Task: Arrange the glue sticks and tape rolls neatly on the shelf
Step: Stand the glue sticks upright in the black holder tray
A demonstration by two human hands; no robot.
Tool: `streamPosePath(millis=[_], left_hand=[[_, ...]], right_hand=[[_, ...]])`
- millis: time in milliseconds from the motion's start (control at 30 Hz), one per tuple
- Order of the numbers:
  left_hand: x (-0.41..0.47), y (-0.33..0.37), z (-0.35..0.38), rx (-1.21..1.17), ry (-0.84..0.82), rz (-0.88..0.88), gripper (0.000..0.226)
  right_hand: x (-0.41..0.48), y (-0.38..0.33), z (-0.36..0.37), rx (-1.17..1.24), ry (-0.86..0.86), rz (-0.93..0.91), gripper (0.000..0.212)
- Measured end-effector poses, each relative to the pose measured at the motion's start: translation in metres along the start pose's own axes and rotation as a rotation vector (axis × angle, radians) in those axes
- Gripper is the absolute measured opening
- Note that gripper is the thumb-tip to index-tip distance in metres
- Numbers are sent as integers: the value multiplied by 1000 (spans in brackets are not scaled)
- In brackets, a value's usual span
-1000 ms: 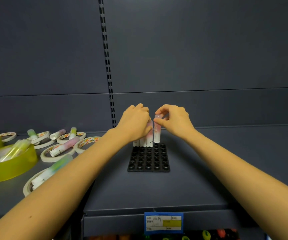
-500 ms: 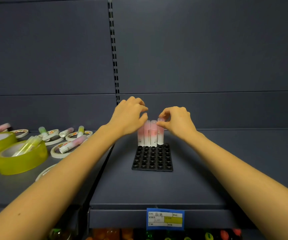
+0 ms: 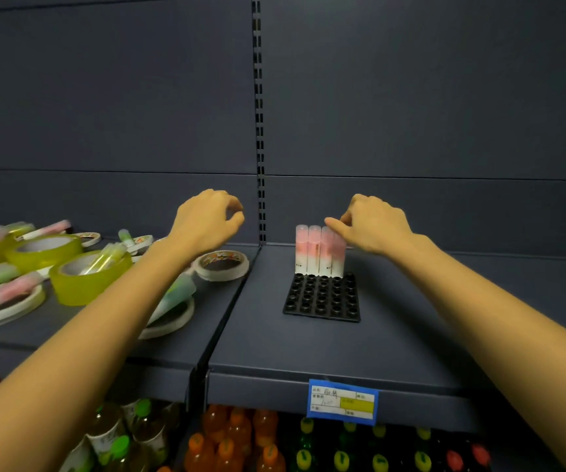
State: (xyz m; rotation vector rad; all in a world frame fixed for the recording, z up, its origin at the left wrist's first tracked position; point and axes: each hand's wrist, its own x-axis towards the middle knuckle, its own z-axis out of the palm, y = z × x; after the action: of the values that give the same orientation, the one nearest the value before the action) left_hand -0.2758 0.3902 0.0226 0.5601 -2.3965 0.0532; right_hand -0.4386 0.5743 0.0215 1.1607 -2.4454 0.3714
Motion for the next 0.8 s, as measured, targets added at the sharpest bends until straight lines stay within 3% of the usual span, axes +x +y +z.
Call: streamPosePath(millis=[67, 167, 233, 433, 600, 800], left_hand=[[-10, -13, -6, -3, 5, -52, 26], [-23, -34, -17, -6, -10, -133, 25], [-31, -49, -23, 3, -48, -173, 23], [-49, -94, -29, 20, -171, -188, 24], [-56, -121, -34, -30, -239, -114, 27], [-65, -134, -32, -106, -311, 39, 28]], right_hand=[[0, -5, -4, -67, 38, -39, 47], [-6, -26, -6, 55, 205, -75, 37], [-11, -51, -2, 118, 219, -116, 28], [-17, -136, 19, 233, -42, -98, 24], [-20, -186, 39, 256, -288, 60, 46], [-30, -218, 55, 194, -369, 188, 42]])
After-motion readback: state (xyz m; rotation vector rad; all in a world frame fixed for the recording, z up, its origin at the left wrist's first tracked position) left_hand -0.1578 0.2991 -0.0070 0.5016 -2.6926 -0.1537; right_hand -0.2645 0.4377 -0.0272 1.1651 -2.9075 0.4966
